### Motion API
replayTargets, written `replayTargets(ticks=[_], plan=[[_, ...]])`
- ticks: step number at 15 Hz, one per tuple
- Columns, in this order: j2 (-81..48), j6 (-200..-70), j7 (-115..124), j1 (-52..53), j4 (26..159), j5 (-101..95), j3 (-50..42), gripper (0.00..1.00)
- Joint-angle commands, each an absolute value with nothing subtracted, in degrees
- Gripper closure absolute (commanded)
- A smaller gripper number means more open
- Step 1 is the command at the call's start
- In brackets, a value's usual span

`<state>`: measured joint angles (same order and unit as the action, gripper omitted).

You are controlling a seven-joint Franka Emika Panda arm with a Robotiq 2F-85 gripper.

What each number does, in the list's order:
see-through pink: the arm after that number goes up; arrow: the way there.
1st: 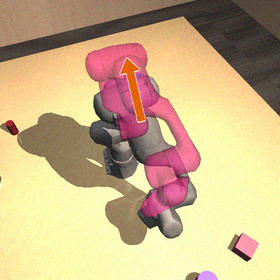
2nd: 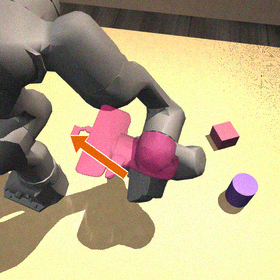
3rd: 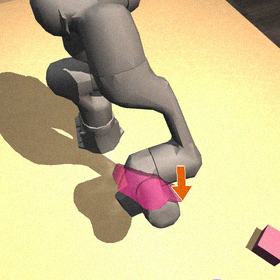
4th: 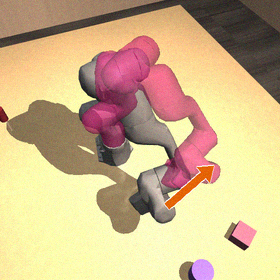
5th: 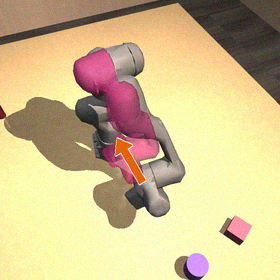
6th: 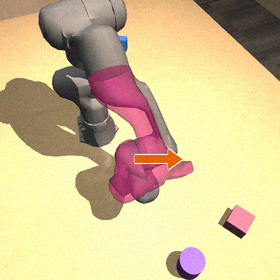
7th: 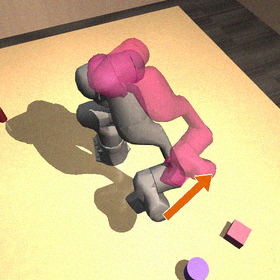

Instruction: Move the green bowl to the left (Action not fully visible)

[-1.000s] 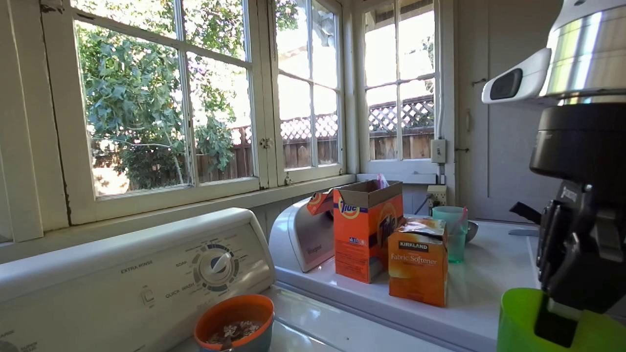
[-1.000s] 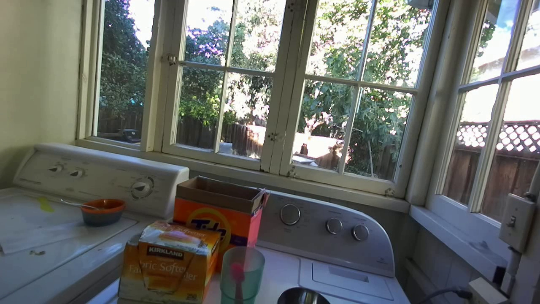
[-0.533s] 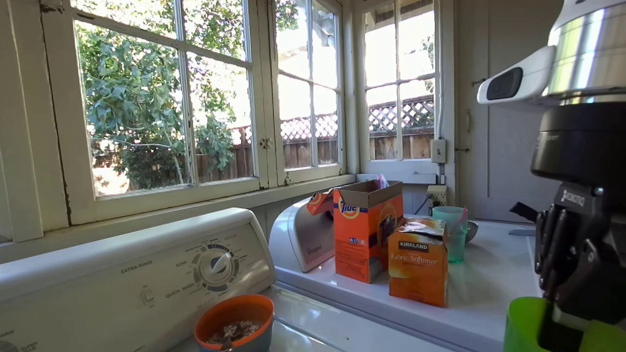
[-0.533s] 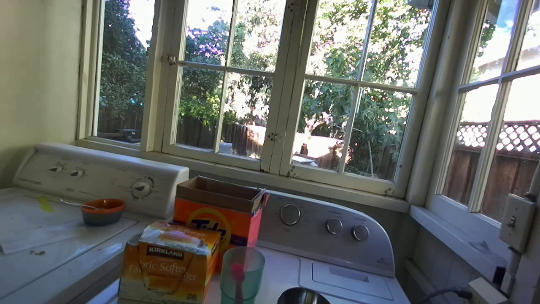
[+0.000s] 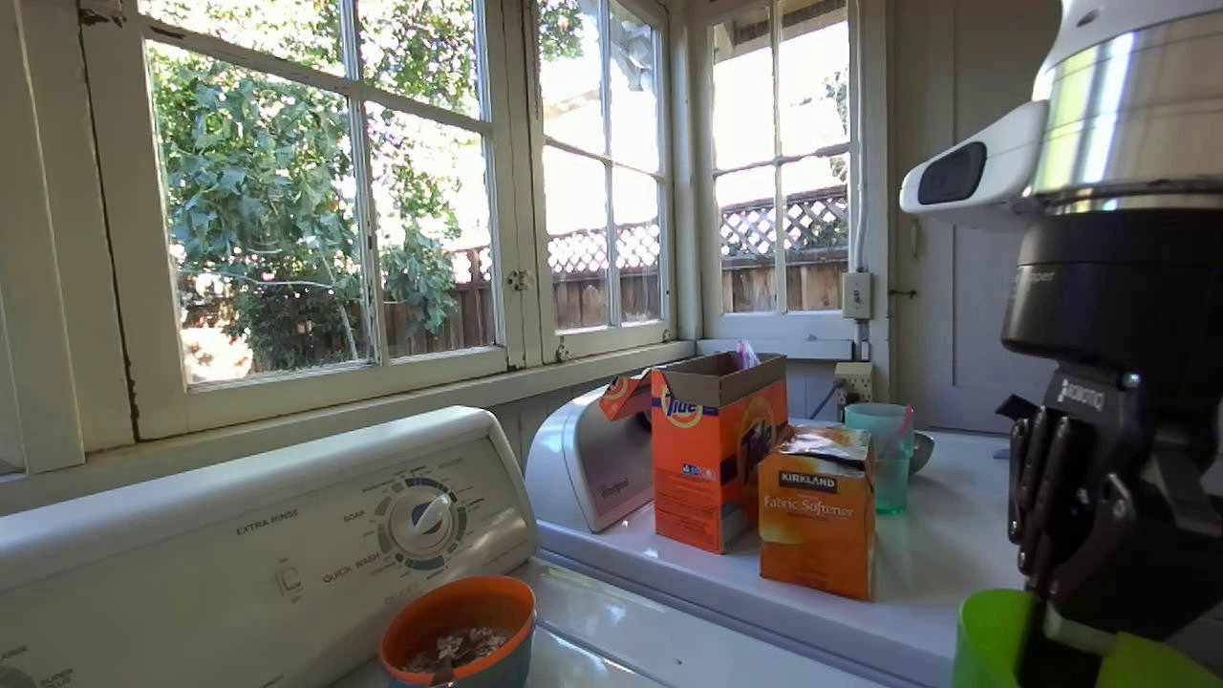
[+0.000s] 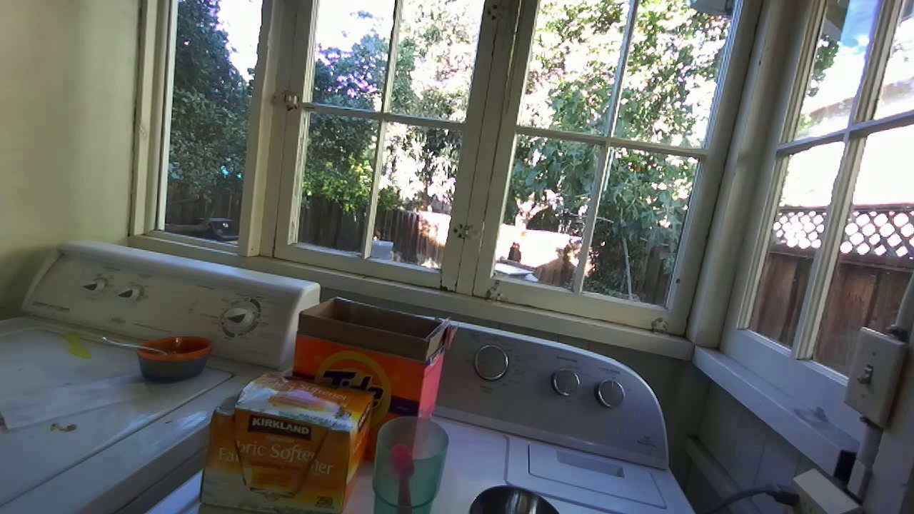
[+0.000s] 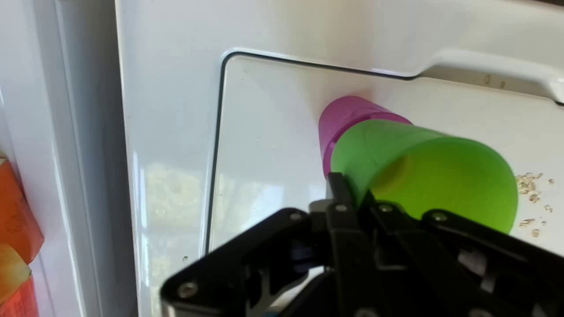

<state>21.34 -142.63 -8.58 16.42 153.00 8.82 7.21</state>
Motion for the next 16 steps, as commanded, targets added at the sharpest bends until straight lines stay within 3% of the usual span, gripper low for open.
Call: replayTargets(ticks=[1,16], plan=[[18.14,-143.91,-10.40,17.05,151.01,10.28,6.85,0.99],[11.38,-143.24,-11.72,16.23,146.93,10.59,7.52,0.99]])
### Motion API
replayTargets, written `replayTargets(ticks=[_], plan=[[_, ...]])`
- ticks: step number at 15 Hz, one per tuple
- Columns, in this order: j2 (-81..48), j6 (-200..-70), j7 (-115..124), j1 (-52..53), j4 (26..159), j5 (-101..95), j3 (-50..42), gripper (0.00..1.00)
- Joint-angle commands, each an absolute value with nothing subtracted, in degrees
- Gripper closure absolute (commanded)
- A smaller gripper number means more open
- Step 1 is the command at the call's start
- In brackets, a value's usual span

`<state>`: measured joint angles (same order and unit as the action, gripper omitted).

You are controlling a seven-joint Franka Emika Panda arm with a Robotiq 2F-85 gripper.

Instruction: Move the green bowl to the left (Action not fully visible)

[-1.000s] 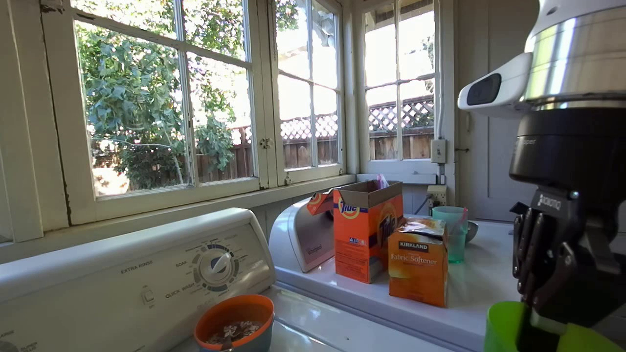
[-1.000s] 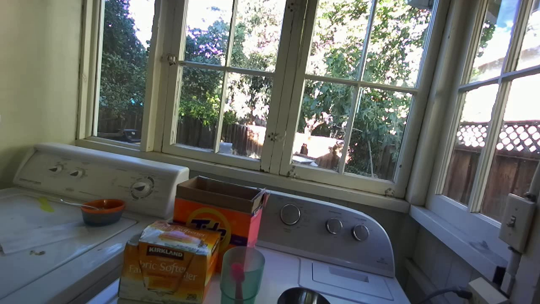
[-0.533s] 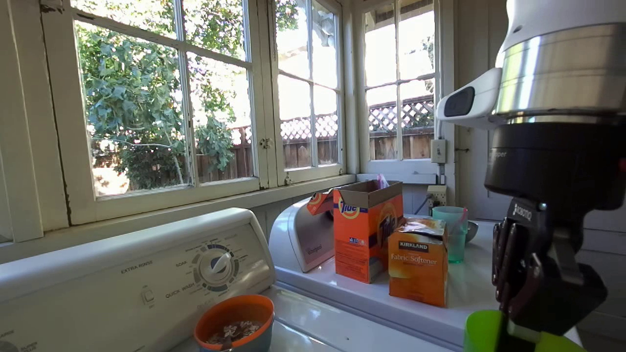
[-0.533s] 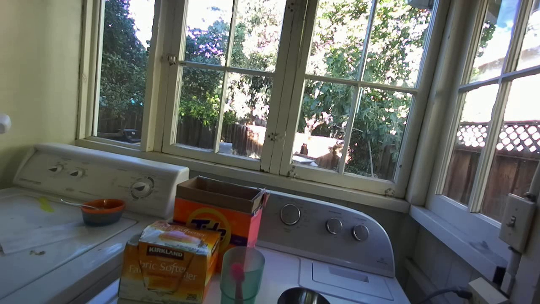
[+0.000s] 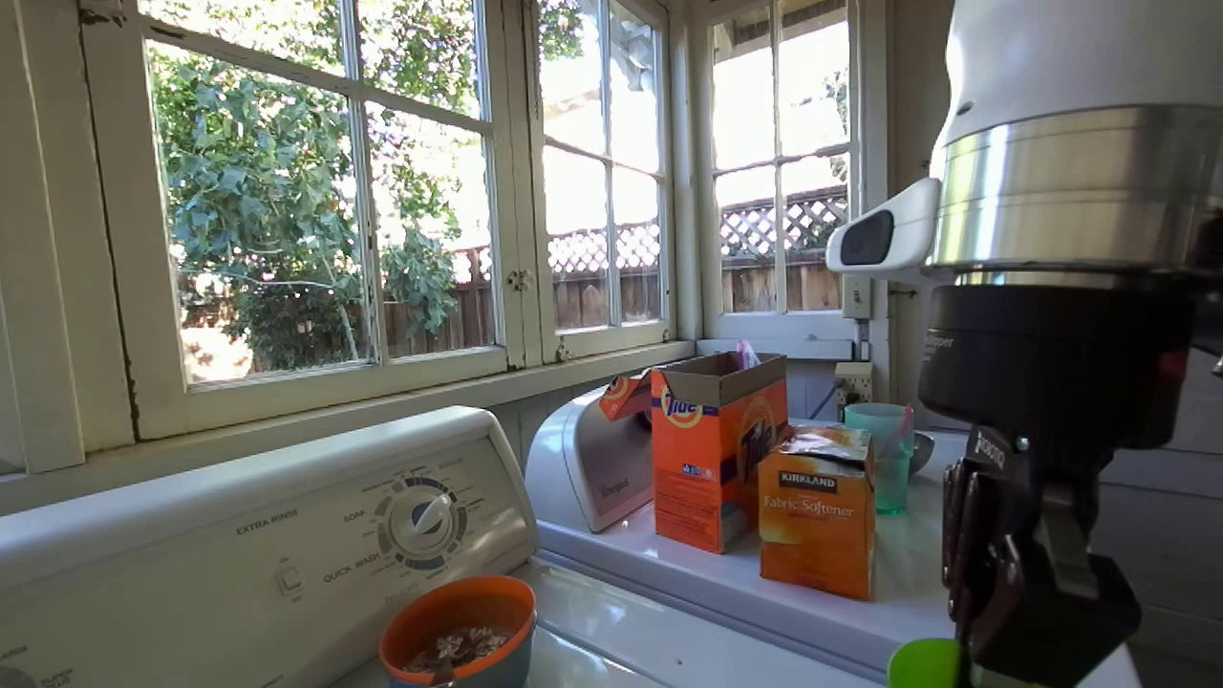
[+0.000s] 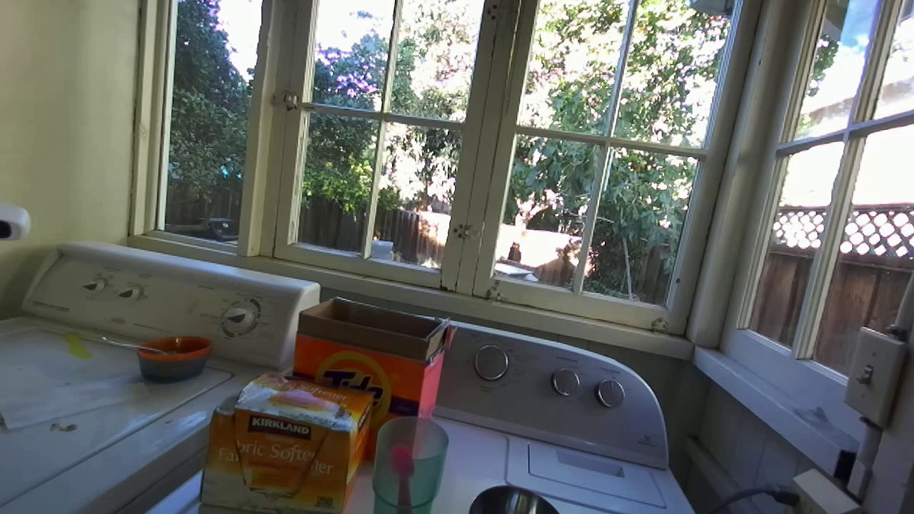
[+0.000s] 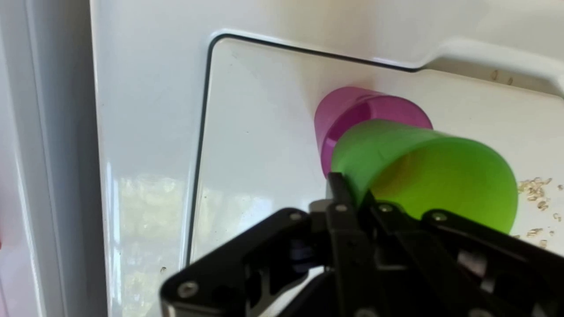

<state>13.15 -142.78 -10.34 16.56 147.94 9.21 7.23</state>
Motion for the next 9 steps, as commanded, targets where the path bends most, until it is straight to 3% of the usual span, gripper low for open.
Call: replayTargets(ticks=[1,8,9], plan=[[11.02,-143.07,-11.71,16.16,146.69,10.56,7.56,0.99],[9.45,-142.15,-10.99,15.56,145.92,9.49,8.10,0.99],[9.46,-142.14,-10.91,15.45,146.00,9.42,8.15,0.95]])
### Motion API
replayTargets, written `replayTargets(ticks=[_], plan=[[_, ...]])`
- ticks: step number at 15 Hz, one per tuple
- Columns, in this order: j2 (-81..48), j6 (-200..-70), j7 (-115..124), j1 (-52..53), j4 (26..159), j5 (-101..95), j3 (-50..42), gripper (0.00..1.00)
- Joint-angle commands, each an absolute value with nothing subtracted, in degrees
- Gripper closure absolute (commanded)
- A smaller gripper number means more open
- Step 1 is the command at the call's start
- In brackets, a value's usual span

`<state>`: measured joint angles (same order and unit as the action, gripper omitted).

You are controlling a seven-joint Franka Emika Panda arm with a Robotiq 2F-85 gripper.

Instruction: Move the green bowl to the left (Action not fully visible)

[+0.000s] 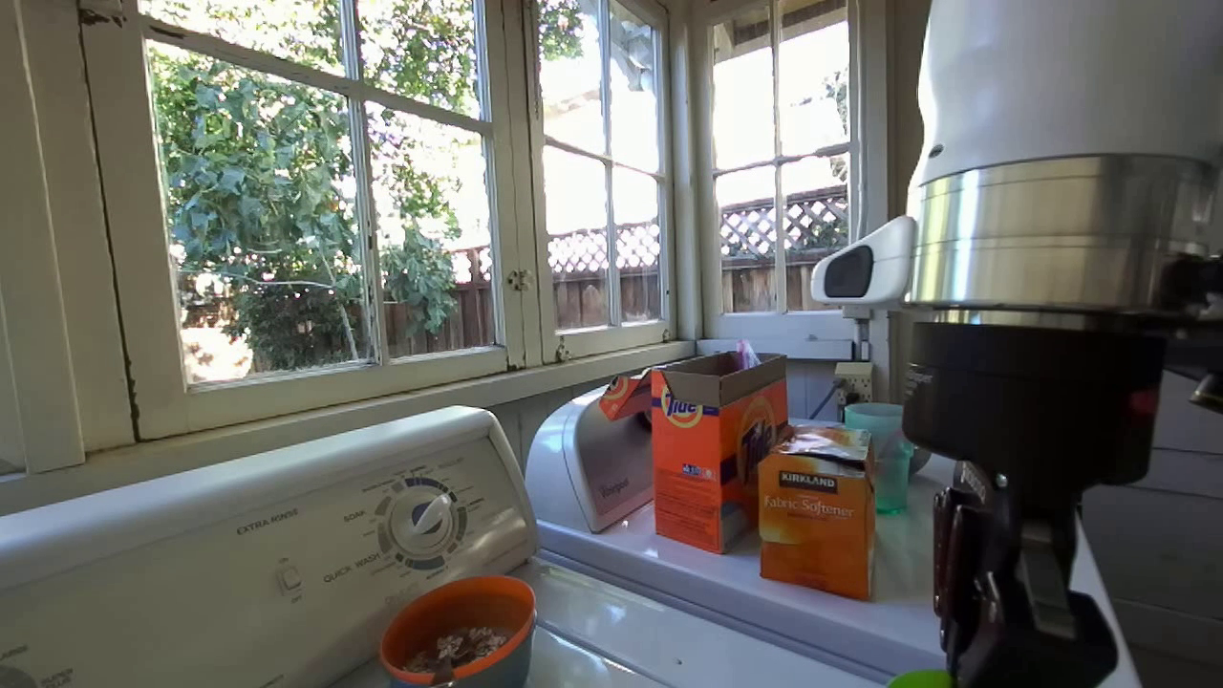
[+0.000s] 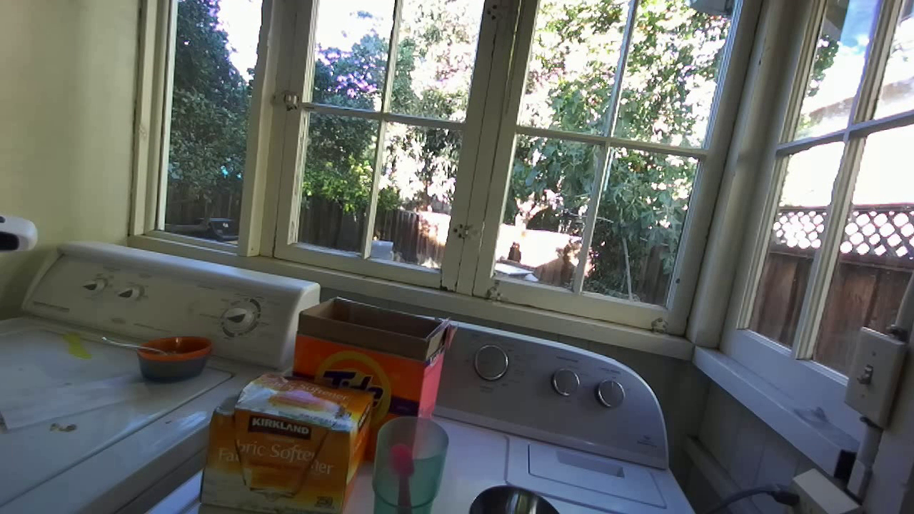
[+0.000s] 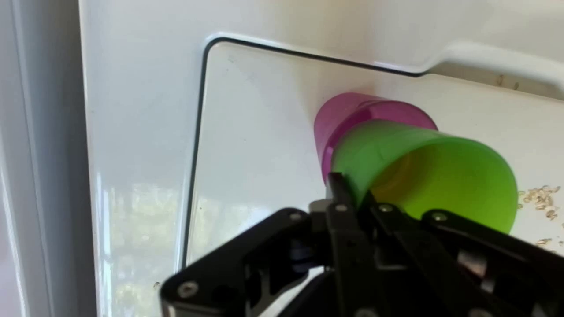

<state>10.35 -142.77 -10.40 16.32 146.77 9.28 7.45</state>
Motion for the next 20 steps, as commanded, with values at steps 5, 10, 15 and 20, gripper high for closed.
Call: replayTargets(ticks=[5,10,15,20], plan=[[12.15,-142.85,-9.70,15.12,147.89,9.08,8.47,0.49],[14.74,-142.15,-7.37,14.70,148.95,10.92,8.13,0.11],[15.73,-138.04,-2.22,13.57,148.95,14.43,7.17,0.00],[16.91,-135.56,4.57,11.36,149.50,13.16,7.71,0.00]])
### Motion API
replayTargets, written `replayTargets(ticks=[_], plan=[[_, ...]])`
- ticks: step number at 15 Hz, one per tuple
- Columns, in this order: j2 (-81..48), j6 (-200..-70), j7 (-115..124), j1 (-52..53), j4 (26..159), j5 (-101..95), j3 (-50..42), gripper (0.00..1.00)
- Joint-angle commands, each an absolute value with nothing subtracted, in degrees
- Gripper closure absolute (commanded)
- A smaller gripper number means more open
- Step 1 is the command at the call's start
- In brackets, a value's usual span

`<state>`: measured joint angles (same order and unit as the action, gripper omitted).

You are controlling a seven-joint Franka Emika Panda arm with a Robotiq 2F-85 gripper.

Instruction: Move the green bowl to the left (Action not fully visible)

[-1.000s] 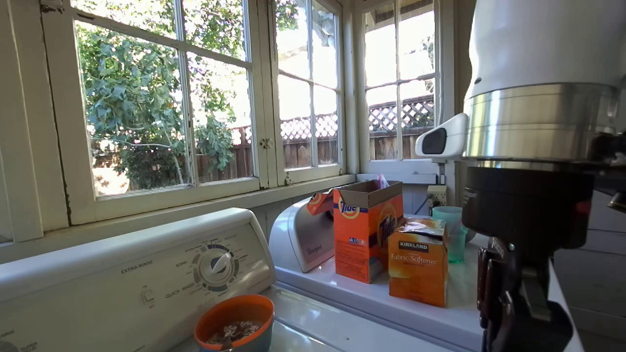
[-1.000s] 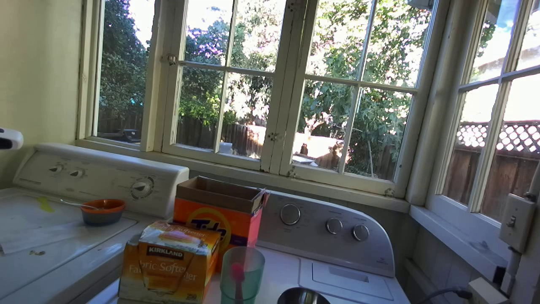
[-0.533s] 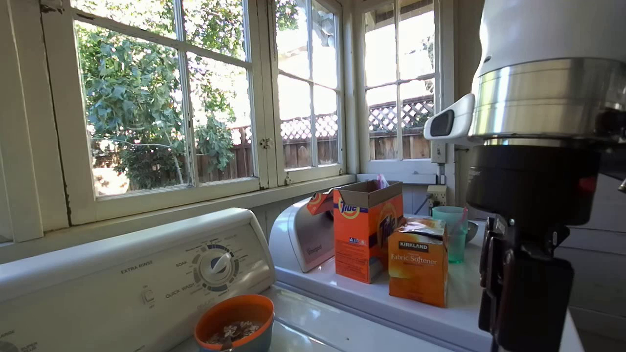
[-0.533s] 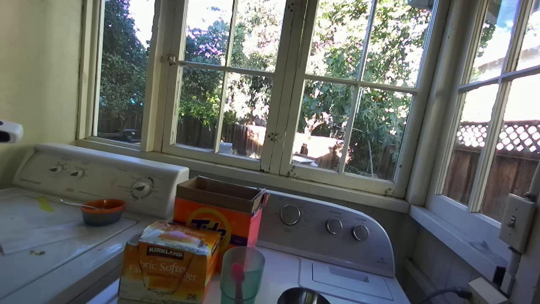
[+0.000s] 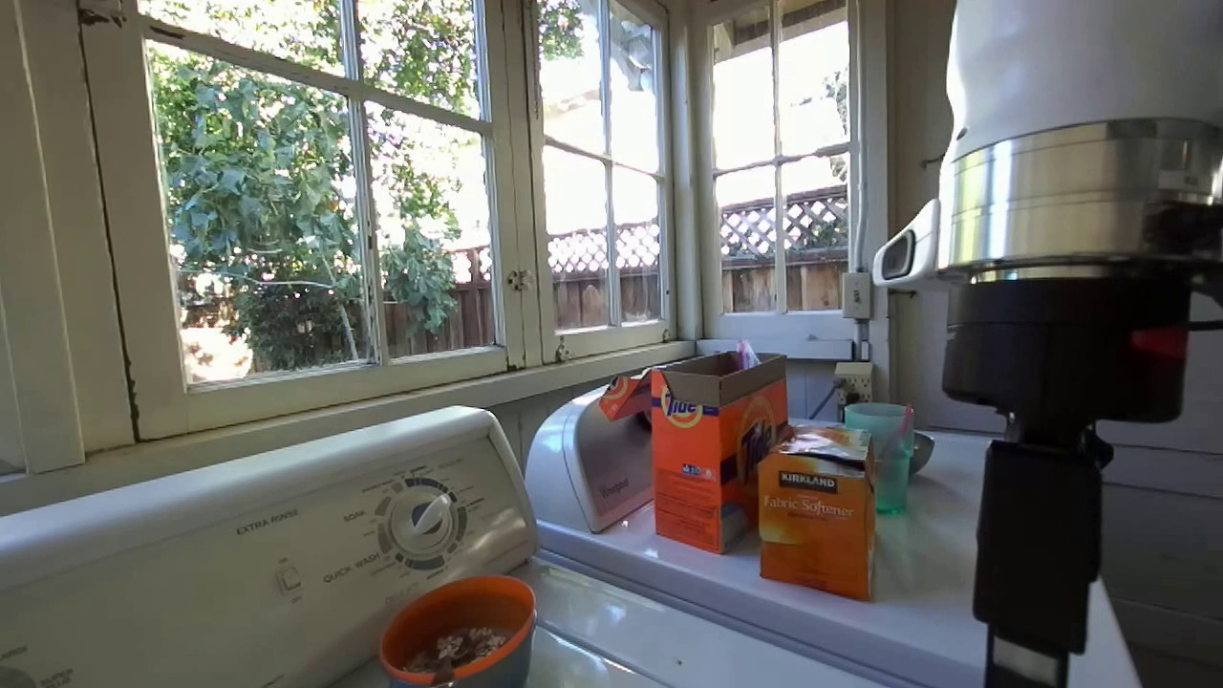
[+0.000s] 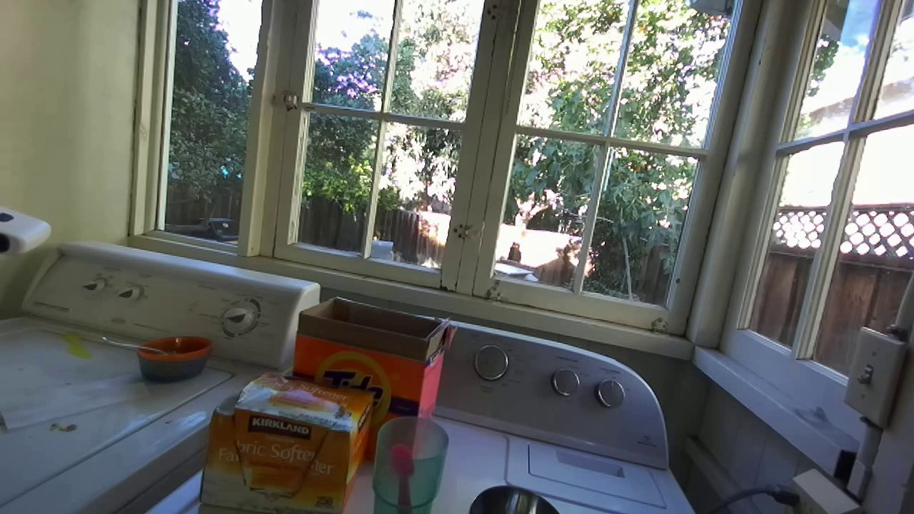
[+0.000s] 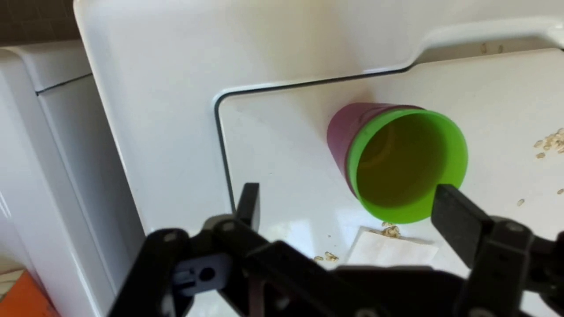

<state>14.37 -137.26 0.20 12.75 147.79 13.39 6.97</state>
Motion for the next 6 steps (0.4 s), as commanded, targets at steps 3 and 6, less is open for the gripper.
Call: replayTargets(ticks=[3,6], plan=[[17.85,-135.63,7.56,10.47,150.21,12.54,7.94,0.00],[15.62,-136.80,5.07,10.88,148.59,13.24,7.56,0.00]])
